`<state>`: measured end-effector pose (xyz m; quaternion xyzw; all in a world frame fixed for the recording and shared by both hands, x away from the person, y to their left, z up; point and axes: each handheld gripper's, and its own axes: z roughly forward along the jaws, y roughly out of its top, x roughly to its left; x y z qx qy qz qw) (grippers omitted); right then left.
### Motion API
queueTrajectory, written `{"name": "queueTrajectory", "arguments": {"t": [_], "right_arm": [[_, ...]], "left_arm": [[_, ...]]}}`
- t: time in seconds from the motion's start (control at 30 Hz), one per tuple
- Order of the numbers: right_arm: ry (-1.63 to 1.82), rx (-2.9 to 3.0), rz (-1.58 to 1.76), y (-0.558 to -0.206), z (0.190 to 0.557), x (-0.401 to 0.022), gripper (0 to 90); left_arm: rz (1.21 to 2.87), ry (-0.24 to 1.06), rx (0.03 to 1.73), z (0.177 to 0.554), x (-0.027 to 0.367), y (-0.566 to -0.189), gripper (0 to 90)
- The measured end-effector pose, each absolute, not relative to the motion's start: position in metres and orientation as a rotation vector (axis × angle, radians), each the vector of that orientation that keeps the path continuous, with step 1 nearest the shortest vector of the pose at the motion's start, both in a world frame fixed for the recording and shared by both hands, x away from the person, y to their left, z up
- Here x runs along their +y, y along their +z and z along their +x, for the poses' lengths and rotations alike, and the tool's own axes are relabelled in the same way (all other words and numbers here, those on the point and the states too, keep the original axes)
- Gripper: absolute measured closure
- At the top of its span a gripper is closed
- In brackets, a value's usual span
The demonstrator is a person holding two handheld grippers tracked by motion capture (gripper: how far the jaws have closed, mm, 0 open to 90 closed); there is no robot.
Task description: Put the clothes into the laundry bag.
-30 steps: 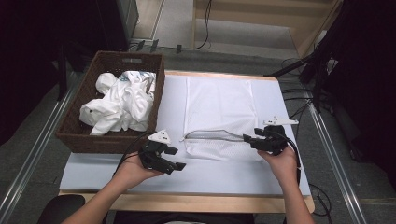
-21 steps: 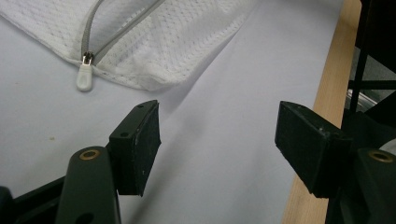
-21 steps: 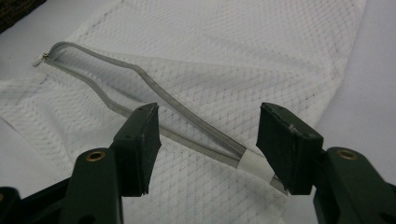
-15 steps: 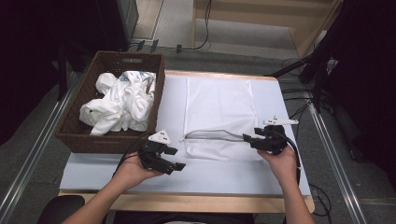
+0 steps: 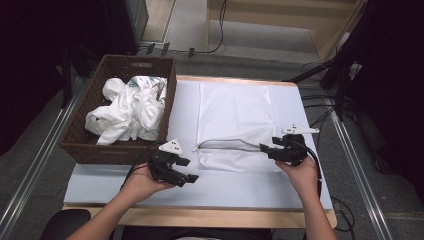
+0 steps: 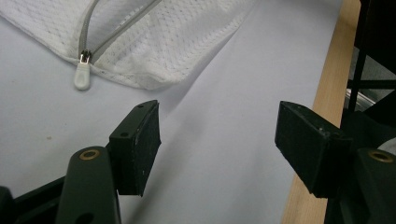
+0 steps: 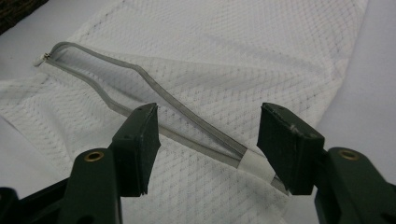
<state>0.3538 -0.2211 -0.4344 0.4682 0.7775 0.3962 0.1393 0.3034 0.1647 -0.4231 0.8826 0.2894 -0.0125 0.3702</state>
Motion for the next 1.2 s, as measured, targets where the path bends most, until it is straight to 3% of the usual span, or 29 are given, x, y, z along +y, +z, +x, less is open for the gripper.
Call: {"name": "queueTrajectory", "arguments": {"t": [0.73, 1.2], "right_arm": [[1.162, 2.264, 1.34, -0.435, 0.354, -0.218, 39.5], [1.152, 2.29, 1.315, -0.437, 0.356, -0.213, 39.5]], "left_arm": [[2.263, -0.096, 0.73, 0.292, 0.177, -0.38, 34.6], [2.274, -0.058, 0.795, 0.289, 0.191, -0.354, 34.5]]}}
